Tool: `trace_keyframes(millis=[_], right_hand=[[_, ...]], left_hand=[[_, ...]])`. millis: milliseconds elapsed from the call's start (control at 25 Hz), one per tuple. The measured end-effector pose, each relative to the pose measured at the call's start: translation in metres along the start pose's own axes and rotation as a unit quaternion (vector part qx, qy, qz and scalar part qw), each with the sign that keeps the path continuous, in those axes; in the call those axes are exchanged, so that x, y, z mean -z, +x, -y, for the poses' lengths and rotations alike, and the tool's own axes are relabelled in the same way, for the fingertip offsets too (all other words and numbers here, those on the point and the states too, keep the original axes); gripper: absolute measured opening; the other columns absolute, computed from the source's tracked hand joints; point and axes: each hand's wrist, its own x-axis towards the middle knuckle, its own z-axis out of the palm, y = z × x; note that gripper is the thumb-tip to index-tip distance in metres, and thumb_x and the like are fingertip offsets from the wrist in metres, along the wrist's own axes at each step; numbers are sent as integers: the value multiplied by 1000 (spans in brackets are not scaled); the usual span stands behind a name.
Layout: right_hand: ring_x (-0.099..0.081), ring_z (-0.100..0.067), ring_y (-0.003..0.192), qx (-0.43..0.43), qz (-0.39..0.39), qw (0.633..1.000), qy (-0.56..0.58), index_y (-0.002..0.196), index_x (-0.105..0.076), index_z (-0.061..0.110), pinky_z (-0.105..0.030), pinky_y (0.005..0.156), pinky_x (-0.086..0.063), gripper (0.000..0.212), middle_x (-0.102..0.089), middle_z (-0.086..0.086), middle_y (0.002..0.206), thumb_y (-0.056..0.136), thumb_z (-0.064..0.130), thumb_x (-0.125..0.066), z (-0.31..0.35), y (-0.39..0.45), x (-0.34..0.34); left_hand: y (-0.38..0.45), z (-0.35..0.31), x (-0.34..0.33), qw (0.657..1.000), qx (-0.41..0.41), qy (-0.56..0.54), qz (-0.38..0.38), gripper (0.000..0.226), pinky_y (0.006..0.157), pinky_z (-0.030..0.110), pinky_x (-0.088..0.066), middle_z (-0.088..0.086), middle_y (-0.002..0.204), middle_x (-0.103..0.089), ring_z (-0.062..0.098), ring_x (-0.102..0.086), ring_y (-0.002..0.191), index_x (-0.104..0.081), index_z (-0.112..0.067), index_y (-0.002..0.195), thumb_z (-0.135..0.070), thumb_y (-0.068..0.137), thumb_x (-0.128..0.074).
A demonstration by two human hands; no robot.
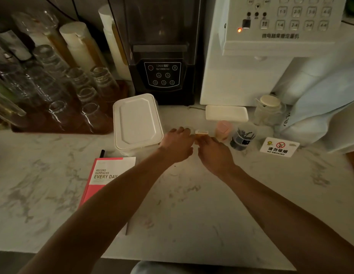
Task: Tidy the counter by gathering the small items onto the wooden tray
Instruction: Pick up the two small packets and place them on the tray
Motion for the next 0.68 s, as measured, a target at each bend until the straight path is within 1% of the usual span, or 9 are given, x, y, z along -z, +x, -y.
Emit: trace_keyframes(millis=[80, 160, 320, 440, 560, 600, 680], right_hand=[[-52, -30, 121, -5, 13, 1000, -14, 136, -45, 7, -40, 82, -53, 39, -53, -13, 134, 97, 8, -39, 4, 11, -2], [-50, -31, 122, -2, 30, 999, -33, 134, -45, 4, -39, 83, -52, 39, -52, -15, 133, 96, 5, -41, 6, 20, -4], [-50, -34, 117, -27, 53, 995, -81, 131, -46, 1, -41, 85, -49, 38, -51, -17, 129, 93, 1, -47, 8, 35, -6], [-52, -33, 110, -30, 43, 993, -109, 122, -52, 2, -41, 80, -46, 33, -54, -16, 121, 89, -2, -49, 11, 47, -2], [-54, -34, 109, -43, 64, 990, -120, 123, -52, 1, -38, 71, -41, 35, -55, -18, 120, 88, -3, -50, 10, 59, 0], [-55, -34, 110, -50, 81, 988, -118, 124, -51, 1, -38, 71, -41, 35, -56, -18, 121, 90, -1, -49, 10, 63, 0], [-56, -33, 114, -58, 122, 985, -109, 129, -50, 7, -38, 80, -45, 35, -58, -16, 124, 94, 5, -47, 10, 67, 0]], left_hand=[[13, 7, 3, 999, 10, 36, 17, 42, 96, 42, -42, 7, 126, -58, 27, -54, 115, -54, -18, 127, -40, 91, -53], [22, 19, 3, 997, 33, 49, 52, 45, 100, 43, -37, 6, 128, -56, 28, -51, 120, -52, -19, 130, -41, 91, -53], [31, 30, -3, 992, 41, 61, 98, 48, 104, 46, -34, 5, 130, -55, 28, -48, 123, -51, -20, 131, -44, 90, -54], [36, 30, -5, 991, 42, 65, 109, 50, 106, 48, -31, 5, 132, -54, 27, -48, 124, -50, -21, 133, -48, 91, -52], [39, 28, -7, 990, 48, 66, 116, 48, 108, 49, -28, 5, 133, -53, 26, -48, 124, -51, -22, 133, -50, 93, -49], [40, 28, -7, 990, 51, 66, 116, 48, 109, 50, -28, 6, 134, -53, 26, -47, 125, -51, -21, 133, -49, 93, -50], [41, 27, -7, 990, 59, 59, 118, 46, 110, 50, -26, 6, 134, -52, 25, -47, 125, -52, -22, 132, -47, 94, -50]])
